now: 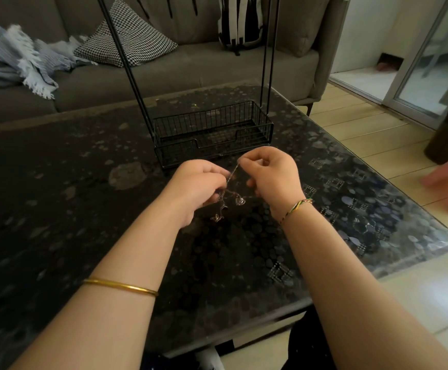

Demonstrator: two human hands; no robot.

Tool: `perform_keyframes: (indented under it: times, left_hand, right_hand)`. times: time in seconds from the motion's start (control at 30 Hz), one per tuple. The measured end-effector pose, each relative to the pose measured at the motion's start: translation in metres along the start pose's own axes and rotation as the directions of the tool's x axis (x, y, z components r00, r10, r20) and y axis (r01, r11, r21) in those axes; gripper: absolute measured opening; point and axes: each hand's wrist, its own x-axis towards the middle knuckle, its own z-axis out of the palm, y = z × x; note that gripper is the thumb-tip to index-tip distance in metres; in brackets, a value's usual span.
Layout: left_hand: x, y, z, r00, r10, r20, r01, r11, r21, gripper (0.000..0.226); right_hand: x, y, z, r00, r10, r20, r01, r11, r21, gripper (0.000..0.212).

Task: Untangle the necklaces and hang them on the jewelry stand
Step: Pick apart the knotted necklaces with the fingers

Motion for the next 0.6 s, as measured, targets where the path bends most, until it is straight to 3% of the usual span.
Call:
perform_keyframes:
  times: [0.13, 0.3, 0.6]
  left_hand:
    - [-0.001, -0.003, 0.001, 0.999, 0.031, 0.021, -0.032, 0.998, 0.055, 0.011]
    - [-0.001, -0.003, -0.002, 1.0, 0.023, -0.014, -0.023, 1.0, -0.012, 0.01]
    - [-0.001, -0.005, -0.004, 0.99, 0.102, -0.101, -0.104, 0.995, -0.009, 0.012]
  right_hand:
    - [0.001, 0.001, 0.0, 0.999, -0.035, -0.012, 0.035, 0.999, -0.029, 0.008]
    - [0.001, 0.003, 0.0, 0.999, -0.035, 0.017, 0.037, 0.995, -0.095, 0.006]
    - [-0.007, -0.009, 0.001, 0.96, 0.14, 0.243, -0.114, 0.986, -0.119, 0.01]
